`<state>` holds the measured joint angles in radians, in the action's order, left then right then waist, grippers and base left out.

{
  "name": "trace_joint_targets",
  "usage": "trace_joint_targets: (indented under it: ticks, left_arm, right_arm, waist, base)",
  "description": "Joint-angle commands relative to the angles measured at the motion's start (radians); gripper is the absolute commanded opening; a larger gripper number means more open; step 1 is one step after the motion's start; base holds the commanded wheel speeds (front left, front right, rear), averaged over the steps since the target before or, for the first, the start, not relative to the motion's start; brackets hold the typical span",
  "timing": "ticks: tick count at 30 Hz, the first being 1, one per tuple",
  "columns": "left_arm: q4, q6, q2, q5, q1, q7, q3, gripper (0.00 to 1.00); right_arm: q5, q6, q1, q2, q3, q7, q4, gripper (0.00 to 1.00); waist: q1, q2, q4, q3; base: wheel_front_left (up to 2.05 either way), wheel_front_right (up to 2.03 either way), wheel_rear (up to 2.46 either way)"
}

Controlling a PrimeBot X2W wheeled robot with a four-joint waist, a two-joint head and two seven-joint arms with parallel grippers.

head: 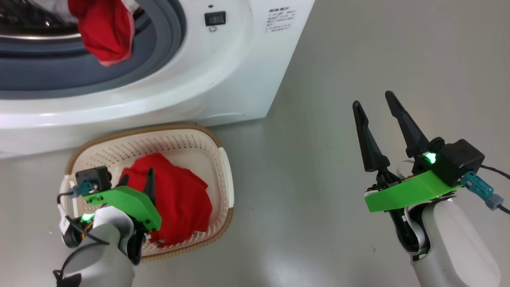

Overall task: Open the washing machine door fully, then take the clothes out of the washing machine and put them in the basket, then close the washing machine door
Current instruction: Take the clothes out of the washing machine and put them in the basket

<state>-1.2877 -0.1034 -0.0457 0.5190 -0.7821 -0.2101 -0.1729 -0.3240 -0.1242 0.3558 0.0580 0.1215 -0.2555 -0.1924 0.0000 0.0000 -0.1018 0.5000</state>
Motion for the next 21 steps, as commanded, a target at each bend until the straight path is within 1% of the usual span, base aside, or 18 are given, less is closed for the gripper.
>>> trace_joint_targets:
  ticks: [1,6,10,16,19,20,21]
  left_arm:
    - [0.008,-0.006,-0.036,-0.005,0.025,-0.018,0.015,1.0]
    - [0.036,-0.013,-0.046,-0.001,0.06,-0.046,0.019,1.0]
    - [0.083,-0.019,-0.054,0.013,0.103,-0.051,0.038,1.0]
    - [0.256,-0.021,-0.074,0.001,0.204,-0.051,0.087,1.0]
    - [0.367,-0.012,-0.079,-0.026,0.268,-0.051,0.119,1.0]
    - [0.443,-0.006,-0.079,-0.047,0.316,-0.052,0.141,1.0]
    - [0.477,-0.005,-0.078,-0.057,0.341,-0.052,0.151,1.0]
  right_arm:
    - [0.004,-0.007,-0.007,-0.005,0.025,-0.006,0.019,1.0]
    - [0.001,-0.007,-0.02,-0.006,0.035,-0.006,0.006,1.0]
    - [0.0,-0.007,-0.036,-0.006,0.037,-0.006,-0.004,1.0]
    - [-0.004,-0.007,-0.061,-0.007,0.026,-0.006,-0.025,1.0]
    - [-0.003,-0.007,-0.072,-0.007,0.026,-0.006,-0.035,1.0]
    - [-0.006,-0.007,-0.082,-0.007,0.028,-0.006,-0.041,1.0]
    - [-0.008,-0.007,-0.087,-0.007,0.029,-0.006,-0.043,1.0]
  waist:
    - [0.0,0.0,0.005,-0.039]
    - [0.0,0.0,0.009,-0.107]
    - [0.0,0.0,0.012,-0.161]
    - [0.0,0.0,0.014,-0.237]
    - [0.0,0.0,0.013,-0.276]
    - [0.0,0.0,0.012,-0.303]
    - [0.0,0.0,0.01,-0.317]
  base:
    - [0.0,0.0,0.0]
    - [0.0,0.0,0.0]
    - [0.0,0.0,0.0]
    - [0.0,0.0,0.0]
    - [0.0,0.0,0.0]
    - [0.0,0.0,0.0]
    - [0.0,0.0,0.0]
